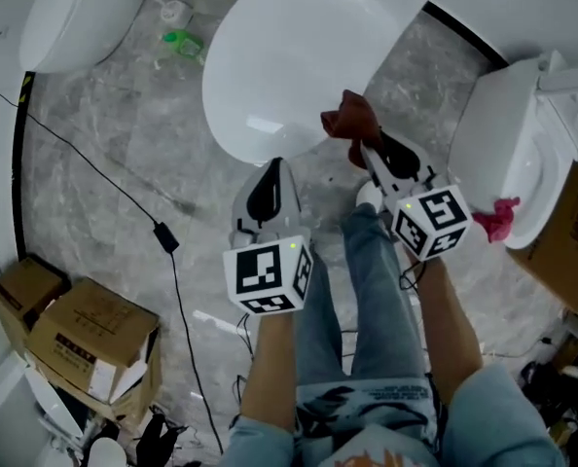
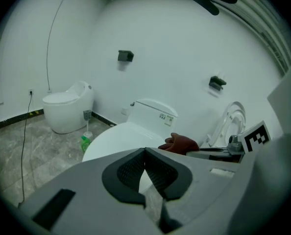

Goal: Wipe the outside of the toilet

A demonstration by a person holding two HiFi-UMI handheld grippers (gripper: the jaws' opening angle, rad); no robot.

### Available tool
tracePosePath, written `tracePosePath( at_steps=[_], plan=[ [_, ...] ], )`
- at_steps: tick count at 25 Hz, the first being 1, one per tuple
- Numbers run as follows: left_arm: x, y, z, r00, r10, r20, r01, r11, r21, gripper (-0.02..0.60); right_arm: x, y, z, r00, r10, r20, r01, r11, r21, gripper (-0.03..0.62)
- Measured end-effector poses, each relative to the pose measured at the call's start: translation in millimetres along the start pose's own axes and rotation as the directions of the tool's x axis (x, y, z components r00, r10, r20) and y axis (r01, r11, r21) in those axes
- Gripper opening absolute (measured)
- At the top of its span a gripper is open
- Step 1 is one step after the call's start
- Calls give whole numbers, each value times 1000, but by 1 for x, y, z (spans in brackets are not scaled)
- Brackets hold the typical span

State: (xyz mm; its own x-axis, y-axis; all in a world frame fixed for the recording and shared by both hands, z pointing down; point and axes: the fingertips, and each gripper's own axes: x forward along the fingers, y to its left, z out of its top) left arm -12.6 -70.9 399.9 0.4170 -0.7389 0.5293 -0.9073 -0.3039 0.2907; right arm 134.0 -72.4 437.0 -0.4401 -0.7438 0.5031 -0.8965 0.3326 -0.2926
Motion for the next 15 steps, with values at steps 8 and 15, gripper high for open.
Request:
tracePosePath(
  at_steps=[8,15],
  plan=[
    [-103,18,143,977,4,214,-14,999,46,-2,-44,112,141,981,102,166,-81,988,-130,81],
    [-216,31,259,911,92,403,-118,992,40,-2,-98,211,256,941,149,304,-106,983,-153,79]
  ],
)
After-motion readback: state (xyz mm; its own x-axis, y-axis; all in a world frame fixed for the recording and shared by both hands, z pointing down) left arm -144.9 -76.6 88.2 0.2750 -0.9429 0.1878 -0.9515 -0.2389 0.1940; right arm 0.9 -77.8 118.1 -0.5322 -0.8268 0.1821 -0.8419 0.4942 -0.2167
